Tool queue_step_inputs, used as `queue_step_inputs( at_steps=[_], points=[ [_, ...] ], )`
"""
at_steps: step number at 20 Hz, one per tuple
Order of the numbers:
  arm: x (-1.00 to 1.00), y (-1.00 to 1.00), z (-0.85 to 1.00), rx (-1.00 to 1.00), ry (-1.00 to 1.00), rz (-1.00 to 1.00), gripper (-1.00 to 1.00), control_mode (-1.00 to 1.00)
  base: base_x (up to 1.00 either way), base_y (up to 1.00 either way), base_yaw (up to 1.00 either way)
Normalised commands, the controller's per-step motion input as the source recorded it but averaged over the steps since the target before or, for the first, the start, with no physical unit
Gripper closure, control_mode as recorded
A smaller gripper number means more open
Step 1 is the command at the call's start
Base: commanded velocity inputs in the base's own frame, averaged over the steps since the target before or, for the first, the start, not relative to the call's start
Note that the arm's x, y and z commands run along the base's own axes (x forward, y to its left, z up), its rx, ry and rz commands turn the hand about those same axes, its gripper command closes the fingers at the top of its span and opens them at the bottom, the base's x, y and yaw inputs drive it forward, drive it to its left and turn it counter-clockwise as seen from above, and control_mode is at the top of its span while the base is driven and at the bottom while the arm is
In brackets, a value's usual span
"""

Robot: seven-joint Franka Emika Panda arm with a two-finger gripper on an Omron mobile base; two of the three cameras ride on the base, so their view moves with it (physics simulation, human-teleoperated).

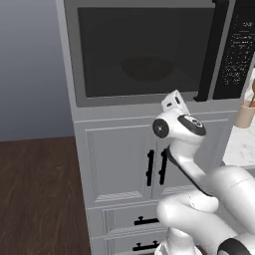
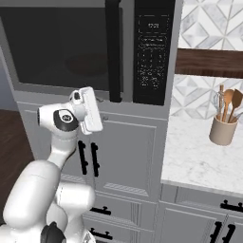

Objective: Pick the lime from the sink and place it in the bowl. Then pick the bowl and place it in the microwave. Then close the microwave door and press the start button.

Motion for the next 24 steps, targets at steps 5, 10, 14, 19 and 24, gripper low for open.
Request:
queue_step_inputs(
  at_steps=[5,10,14,19,24],
  points=[
    [-0.31,-0.33,0.22,0.01,0.09,0.0,-1.0,-1.0,0.0,0.0,0.0],
    [-1.0,-0.53,0.04,0.15,0.03,0.02,-1.0,-1.0,0.0,0.0,0.0],
    [-0.92,-0.67,0.48,0.37,0.02,0.13,-1.0,-1.0,0.0,0.0,0.0],
    [-0.38,-0.77,1.0,0.45,0.0,0.24,-1.0,-1.0,0.0,0.0,0.0],
    [0.12,-0.57,0.74,0.43,-0.01,0.31,-1.0,-1.0,0.0,0.0,0.0]
  ],
)
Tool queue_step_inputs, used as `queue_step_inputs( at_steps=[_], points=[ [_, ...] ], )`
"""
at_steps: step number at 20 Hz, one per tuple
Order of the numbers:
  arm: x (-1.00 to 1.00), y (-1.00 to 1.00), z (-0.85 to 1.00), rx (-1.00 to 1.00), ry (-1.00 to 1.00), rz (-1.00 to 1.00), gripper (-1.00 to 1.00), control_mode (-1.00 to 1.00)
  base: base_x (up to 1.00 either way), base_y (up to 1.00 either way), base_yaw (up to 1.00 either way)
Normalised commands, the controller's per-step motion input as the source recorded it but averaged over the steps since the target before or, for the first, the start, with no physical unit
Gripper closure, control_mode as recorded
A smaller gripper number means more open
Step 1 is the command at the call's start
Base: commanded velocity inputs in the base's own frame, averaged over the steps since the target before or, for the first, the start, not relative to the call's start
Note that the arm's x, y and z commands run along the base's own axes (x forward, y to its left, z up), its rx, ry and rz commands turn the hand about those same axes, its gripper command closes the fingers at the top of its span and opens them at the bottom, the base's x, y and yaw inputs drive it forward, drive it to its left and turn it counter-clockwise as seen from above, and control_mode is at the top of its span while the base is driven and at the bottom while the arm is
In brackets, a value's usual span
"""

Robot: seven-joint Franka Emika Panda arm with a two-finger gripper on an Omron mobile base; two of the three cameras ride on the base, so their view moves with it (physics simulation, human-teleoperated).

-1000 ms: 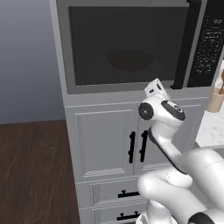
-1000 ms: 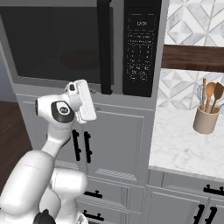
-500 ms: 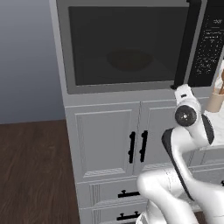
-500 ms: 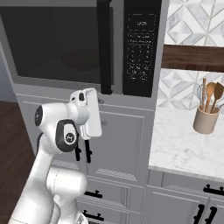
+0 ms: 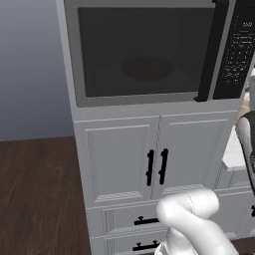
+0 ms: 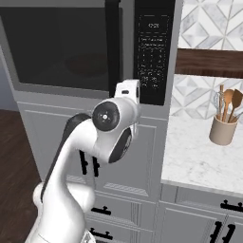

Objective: Pick the lime from the sink and place it in the bowl. Then pick the bowl and place it in the microwave. Then close the microwave door and press the start button.

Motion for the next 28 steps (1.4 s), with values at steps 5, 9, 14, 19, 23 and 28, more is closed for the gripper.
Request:
queue_step_inputs(
  at_steps=[5,9,14,19,23,28],
  points=[
    [0.54,-0.19,0.31,0.42,-0.08,0.36,1.0,-1.0,0.0,0.0,0.0],
    [0.32,-0.03,0.0,0.25,-0.28,0.33,1.0,-1.0,0.0,0.0,0.0],
    [0.51,0.0,0.0,0.1,-0.21,0.08,1.0,-1.0,0.0,0.0,0.0],
    [0.66,0.0,-0.01,0.02,-0.01,-0.06,1.0,-1.0,0.0,0.0,0.0],
    [0.38,-0.25,0.0,0.05,-0.03,-0.05,1.0,-1.0,0.0,0.0,0.0],
    [0.2,-0.28,-0.06,0.03,-0.09,-0.01,1.0,-1.0,0.0,0.0,0.0]
  ],
)
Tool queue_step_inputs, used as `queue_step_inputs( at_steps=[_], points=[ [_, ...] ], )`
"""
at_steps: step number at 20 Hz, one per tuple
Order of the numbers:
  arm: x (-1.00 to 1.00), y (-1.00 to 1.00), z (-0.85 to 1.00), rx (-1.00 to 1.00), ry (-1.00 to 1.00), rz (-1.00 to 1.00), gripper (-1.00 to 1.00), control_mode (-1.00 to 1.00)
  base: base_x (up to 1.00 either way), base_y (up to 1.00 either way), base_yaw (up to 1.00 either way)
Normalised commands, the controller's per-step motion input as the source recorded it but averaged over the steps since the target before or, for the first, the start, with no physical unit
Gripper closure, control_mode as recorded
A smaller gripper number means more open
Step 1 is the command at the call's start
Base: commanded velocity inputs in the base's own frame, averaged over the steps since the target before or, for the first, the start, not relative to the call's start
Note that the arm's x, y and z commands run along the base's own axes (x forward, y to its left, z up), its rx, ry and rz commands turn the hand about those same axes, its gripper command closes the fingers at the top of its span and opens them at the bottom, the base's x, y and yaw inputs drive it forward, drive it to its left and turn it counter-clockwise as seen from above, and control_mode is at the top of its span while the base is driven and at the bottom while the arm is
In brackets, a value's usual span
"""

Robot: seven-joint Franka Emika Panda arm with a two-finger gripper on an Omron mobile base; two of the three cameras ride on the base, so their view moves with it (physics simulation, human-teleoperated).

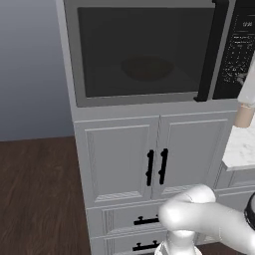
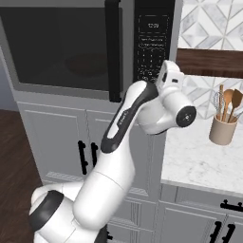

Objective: Pick the lime from the sink and place it in the bowl. Then pick the bowl and place it in the microwave. Then close the microwave door and press the start button.

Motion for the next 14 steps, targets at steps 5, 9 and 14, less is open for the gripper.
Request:
queue_step_inputs(
  at_steps=[5,9,14],
  points=[
    [0.3,-0.01,-0.26,0.0,-0.13,0.0,1.0,-1.0,0.0,0.0,0.0],
    [-0.17,-0.02,-0.22,0.0,-0.22,-0.02,1.0,-1.0,0.0,0.0,0.0],
    [-1.0,-0.22,0.0,0.02,-0.25,-0.01,1.0,-1.0,0.0,0.0,0.0]
  ],
)
